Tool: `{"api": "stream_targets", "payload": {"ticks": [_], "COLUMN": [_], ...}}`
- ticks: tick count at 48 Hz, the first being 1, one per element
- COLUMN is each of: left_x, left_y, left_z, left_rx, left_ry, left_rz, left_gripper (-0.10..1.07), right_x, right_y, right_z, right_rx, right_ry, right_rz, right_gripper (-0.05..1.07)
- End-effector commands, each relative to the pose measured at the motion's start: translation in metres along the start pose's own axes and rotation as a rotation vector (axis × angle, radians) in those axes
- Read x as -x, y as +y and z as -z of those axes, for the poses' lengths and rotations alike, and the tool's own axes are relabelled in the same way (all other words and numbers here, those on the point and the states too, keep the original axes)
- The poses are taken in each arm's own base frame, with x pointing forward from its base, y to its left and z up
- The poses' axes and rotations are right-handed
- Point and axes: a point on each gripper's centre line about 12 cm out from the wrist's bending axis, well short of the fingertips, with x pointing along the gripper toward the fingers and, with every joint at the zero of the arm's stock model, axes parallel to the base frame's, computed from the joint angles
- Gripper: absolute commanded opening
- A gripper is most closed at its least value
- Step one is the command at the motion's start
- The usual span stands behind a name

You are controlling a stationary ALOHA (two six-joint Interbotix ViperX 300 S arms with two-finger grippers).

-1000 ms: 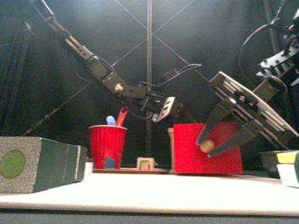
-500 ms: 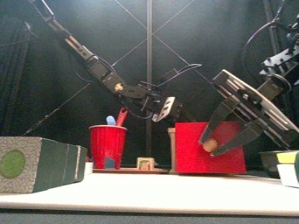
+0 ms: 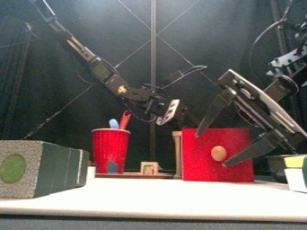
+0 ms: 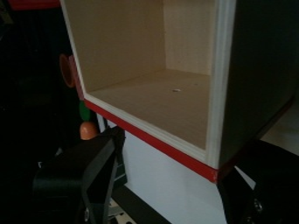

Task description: Open drawer

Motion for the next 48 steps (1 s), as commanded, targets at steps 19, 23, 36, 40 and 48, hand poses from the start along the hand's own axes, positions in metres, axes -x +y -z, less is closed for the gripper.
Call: {"api": "stream_targets", "payload": {"ticks": [19,23,36,40,48], "left_x": [0.012,0.015,0.033,0.044,0.065], "left_y": [0.004,0.005,0.013,0.013,0.01], "left_z": [-0.007,-0.013,-0.043,-0.055,-0.073], "left_rx": [0.003,0.002,-0.002,-0.004,-0.006], "left_ry": [0.016,0.004,-0.056,-0.061,-0.087], "left_rz": [-0.005,-0.008,-0.025,-0.025,-0.022], "left_gripper": [-0.01,-0.01,-0.01,-0.01,-0.01], "right_x": [0.018,0.022,0.048,0.056,0.073], "right_y": [0.021,0.018,0.015,0.016,0.017], "right_z": [0.01,0.01,0.018,0.016,0.012], "right_rx": [0.016,0.021,0.095,0.146,0.243], "right_ry": [0.055,0.061,0.144,0.165,0.209], "right_rz": [-0.091,-0.09,-0.149,-0.186,-0.264], "right_gripper": [0.95,0.95,0.95,0.95,0.95]}}
